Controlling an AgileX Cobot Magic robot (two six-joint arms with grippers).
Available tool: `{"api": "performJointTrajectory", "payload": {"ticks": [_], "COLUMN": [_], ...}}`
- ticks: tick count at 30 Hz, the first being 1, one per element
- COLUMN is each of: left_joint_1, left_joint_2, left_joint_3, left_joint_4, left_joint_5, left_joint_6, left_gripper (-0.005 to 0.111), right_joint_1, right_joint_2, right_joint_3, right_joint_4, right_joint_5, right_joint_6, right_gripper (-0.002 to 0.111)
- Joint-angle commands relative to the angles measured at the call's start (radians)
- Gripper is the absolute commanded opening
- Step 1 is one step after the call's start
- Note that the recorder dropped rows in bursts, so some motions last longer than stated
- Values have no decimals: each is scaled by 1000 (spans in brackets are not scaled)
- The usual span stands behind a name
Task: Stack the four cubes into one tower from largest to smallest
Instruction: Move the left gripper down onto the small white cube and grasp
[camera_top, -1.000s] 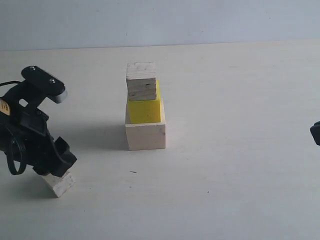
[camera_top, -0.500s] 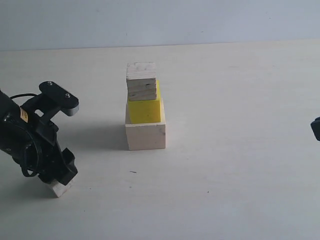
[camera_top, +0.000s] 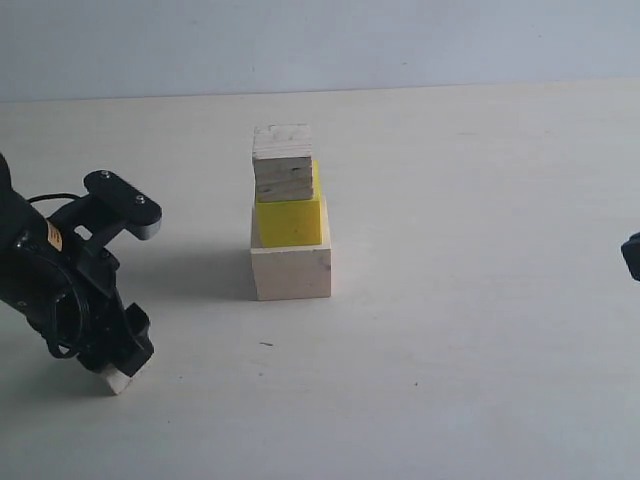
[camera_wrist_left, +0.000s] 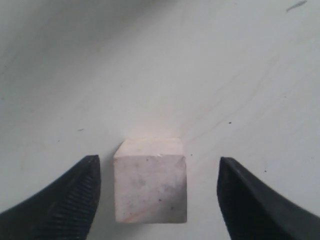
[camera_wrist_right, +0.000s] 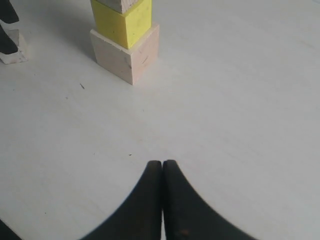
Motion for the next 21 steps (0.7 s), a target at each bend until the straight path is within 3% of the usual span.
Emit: {"api": "performJointTrajectory", "payload": {"ticks": [1, 21], "left_joint_1": [-1, -1], "left_joint_2": [29, 43], "left_joint_3": [-7, -7], "left_joint_4": [9, 85], "left_joint_5": [1, 17], "left_joint_6": [-2, -69], "left_gripper": [65, 65], "right_joint_1": [2, 2], "right_joint_2": [-4, -4], "right_joint_3": [4, 4], "right_joint_4": [-15, -17], "right_joint_5": [-17, -17], "right_joint_6": [-3, -3], "right_gripper": [0, 0]}}
